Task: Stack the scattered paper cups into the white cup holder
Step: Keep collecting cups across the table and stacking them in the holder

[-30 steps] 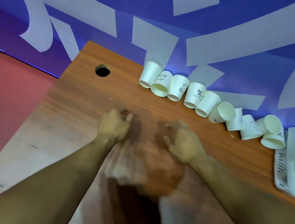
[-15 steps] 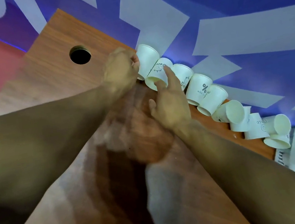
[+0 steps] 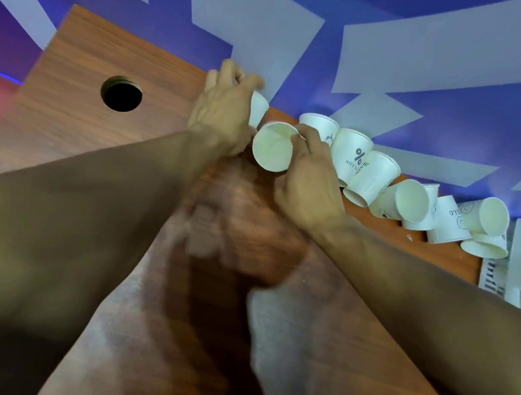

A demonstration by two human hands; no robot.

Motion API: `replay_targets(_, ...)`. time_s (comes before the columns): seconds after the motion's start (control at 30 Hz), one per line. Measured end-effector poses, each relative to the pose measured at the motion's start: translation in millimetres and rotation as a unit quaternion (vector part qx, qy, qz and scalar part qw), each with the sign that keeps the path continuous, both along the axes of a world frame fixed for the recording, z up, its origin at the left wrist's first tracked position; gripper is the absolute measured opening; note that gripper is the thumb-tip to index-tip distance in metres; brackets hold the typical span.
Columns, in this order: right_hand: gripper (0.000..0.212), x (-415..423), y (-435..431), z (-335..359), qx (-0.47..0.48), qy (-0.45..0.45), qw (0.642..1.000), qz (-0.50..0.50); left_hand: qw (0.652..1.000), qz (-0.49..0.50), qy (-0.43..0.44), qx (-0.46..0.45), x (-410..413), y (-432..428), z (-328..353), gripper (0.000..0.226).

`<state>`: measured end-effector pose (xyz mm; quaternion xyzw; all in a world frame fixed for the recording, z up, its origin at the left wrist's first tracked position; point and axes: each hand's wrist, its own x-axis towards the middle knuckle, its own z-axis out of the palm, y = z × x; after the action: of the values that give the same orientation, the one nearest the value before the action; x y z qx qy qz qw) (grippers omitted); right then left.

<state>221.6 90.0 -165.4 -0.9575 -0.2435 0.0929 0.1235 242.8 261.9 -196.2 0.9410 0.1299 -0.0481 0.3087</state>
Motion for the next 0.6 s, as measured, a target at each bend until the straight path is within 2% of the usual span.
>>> replay_targets(0.1, 0.053, -0.5, -1.6, 4.9, 0.016, -0.005, 1.000, -0.013, 1.000, 0.022, 0.011, 0.016, -7.0, 3.4, 2.6, 0.056)
replay_targets(0.27, 0.030, -5.2, -4.1, 12.6, 0.004, 0.002, 0.999, -0.033, 0.998, 0.051, 0.011, 0.017, -23.8, 11.0, 10.3, 0.054)
replay_targets(0.4, 0.021, -12.7, -8.3, 14.7, 0.005, -0.020, 0.999, -0.030, 0.996, 0.010, 0.041, 0.080, -41.0, 9.9, 14.6, 0.046)
replay_targets(0.5, 0.019, -20.4, -9.7, 21.4, 0.074, -0.009, 0.995, -0.060, 0.980, -0.039, 0.020, 0.193, -59.7, 6.3, 18.4, 0.030)
replay_targets(0.6, 0.017, -28.7, -17.5, 26.8, -0.010, -0.114, 0.993, 0.006, 0.962, -0.111, -0.011, 0.251, -80.8, -3.9, 20.9, 0.028)
